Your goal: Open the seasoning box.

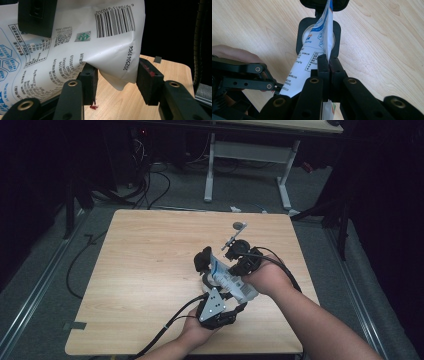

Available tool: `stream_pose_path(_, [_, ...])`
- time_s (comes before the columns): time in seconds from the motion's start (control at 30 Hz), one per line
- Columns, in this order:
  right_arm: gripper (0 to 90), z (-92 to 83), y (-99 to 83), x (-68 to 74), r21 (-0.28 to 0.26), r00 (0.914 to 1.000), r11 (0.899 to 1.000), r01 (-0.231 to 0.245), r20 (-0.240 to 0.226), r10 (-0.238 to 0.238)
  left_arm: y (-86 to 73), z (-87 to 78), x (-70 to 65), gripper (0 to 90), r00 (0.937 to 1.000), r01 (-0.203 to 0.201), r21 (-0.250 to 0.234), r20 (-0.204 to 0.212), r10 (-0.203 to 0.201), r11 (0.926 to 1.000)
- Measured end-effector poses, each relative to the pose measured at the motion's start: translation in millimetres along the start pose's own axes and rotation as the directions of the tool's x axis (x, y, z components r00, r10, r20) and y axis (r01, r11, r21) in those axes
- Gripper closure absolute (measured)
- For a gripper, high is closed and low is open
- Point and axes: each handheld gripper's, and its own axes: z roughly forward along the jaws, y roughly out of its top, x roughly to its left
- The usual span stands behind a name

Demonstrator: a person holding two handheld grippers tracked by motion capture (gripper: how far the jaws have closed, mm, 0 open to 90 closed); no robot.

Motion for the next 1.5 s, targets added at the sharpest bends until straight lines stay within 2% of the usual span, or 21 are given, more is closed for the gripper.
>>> stream_pose_path(1.5, [89.8, -0.6, 9.3, -0.4, 0.008, 0.9997, 1.000, 0.005, 0.022, -0.006, 4.0, 2.9, 4.8, 53.0, 0.9998, 0.020, -0.013, -0.008, -0.020, 0.9997])
